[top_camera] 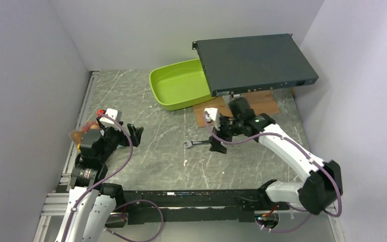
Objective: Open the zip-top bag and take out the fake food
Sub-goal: Pick up the zipper food storage bag at the center of the board.
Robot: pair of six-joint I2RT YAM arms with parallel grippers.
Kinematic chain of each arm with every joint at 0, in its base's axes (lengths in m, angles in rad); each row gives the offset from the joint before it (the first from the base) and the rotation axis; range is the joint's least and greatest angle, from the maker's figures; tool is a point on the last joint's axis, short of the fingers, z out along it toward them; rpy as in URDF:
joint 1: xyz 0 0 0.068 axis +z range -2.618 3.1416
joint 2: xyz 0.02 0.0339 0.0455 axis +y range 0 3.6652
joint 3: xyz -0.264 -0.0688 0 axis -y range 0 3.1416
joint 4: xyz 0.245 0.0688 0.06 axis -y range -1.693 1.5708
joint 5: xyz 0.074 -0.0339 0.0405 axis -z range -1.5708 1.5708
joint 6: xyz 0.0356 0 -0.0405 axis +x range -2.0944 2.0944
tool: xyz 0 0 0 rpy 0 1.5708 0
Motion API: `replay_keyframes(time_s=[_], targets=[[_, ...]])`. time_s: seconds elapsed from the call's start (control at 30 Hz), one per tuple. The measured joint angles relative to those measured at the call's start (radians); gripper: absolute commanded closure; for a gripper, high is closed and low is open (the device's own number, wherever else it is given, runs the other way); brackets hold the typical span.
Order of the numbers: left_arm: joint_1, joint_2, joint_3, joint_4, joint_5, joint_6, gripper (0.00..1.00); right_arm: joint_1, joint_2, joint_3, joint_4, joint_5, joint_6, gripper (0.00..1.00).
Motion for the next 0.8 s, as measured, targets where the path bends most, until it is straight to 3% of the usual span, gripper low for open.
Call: replay_keyframes(time_s=[0.13,0.33,0.67,0.8], targets=[[0.000,0.000,0.000,0.000,0.000,-0.006,0.01,-0.128,-0.137,-0.044,0.006,-0.081,0.037,0.00],[0.000,0.025,0.000,-0.002,0.000,-0.066,0.01,-0.217,-0.297,-0.147,0.043,-0.149,0.052,0.00],[-0.005,0.178,0.038,-0.159,-0.020,-0.240,0.01,-0.234,-0.379,-0.205,0.042,-0.150,0.046,0.00],[-0.132,0.303,0.124,-0.256,-0.185,-0.268,0.01,-0.234,-0.383,-0.210,0.029,-0.161,0.012,0.00]])
